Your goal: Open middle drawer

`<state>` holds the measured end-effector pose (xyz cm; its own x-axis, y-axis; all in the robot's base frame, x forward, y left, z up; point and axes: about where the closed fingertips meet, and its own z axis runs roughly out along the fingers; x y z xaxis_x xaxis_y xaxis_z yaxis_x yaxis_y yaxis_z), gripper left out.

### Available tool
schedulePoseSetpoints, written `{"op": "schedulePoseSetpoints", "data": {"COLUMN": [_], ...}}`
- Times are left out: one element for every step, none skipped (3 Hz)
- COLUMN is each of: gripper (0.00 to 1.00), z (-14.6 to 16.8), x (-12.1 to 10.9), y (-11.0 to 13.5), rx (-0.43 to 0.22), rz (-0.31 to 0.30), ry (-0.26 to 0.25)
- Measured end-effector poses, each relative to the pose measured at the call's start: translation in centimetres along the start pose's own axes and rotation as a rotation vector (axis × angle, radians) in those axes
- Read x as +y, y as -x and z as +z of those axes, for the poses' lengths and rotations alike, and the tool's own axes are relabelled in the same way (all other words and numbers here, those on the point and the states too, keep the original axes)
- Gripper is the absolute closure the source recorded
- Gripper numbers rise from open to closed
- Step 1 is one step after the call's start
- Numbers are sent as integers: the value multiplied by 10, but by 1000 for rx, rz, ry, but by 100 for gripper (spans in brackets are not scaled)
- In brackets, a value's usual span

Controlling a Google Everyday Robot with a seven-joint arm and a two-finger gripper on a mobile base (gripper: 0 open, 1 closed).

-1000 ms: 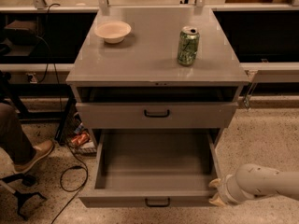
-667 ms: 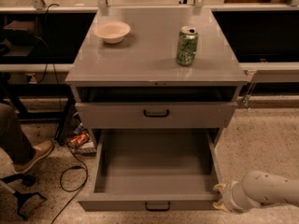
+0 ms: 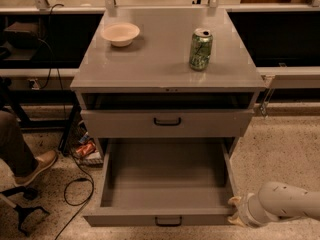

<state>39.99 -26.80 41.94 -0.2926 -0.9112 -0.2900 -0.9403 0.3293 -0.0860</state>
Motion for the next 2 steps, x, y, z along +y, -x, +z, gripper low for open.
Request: {"op": "schedulePoseSetpoints", "data": {"gripper": [37, 13], "z": [1, 2], "x": [1, 2], "y": [0, 0], "rx": [0, 0], "rz": [-1, -1], "ry": [2, 4]}}
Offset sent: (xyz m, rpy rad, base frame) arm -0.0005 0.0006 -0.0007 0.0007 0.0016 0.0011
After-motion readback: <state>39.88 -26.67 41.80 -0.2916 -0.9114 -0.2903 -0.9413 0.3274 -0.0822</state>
